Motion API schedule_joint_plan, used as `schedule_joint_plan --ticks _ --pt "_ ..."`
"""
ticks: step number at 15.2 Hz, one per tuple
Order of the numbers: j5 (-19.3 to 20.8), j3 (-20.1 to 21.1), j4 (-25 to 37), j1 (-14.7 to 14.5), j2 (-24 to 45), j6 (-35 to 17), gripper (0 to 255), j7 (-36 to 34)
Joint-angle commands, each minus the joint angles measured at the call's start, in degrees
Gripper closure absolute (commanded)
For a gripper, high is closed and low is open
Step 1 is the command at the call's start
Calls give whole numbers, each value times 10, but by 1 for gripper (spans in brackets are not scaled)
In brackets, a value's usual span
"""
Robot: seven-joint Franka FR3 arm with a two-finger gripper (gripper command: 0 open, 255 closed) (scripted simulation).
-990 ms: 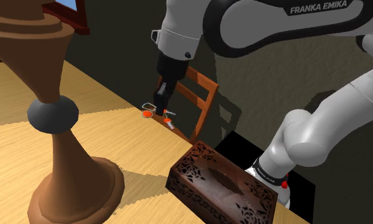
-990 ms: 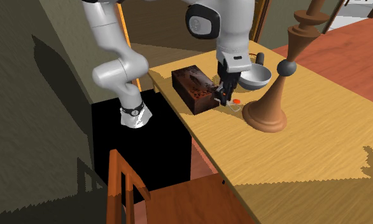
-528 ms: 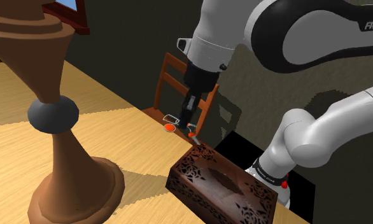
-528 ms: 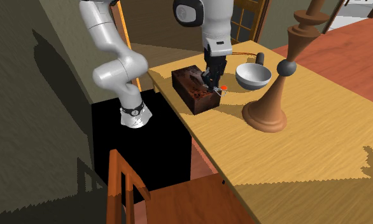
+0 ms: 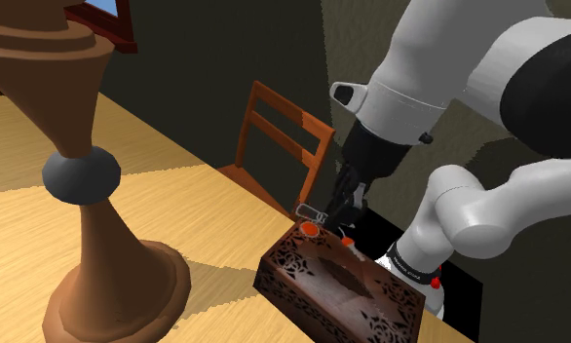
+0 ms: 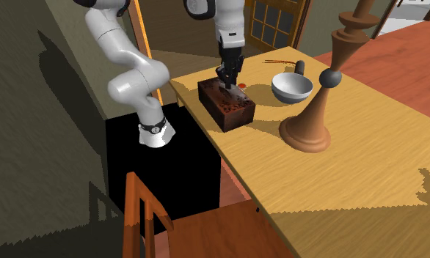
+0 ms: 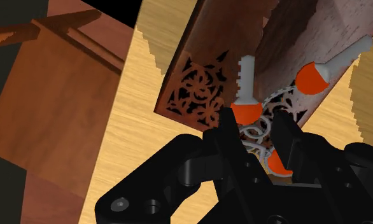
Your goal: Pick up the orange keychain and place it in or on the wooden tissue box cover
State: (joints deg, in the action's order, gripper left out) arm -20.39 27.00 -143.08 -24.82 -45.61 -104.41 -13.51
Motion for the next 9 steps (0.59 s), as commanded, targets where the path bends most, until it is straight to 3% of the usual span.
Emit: schedule_joint_plan --ticks 1,4,9 --pt "-16 6 -17 -23 -42 24 255 -19" --pt "-34 16 -31 -50 -88 51 255 -45" --pt "-48 30 -69 -56 -89 16 255 -43"
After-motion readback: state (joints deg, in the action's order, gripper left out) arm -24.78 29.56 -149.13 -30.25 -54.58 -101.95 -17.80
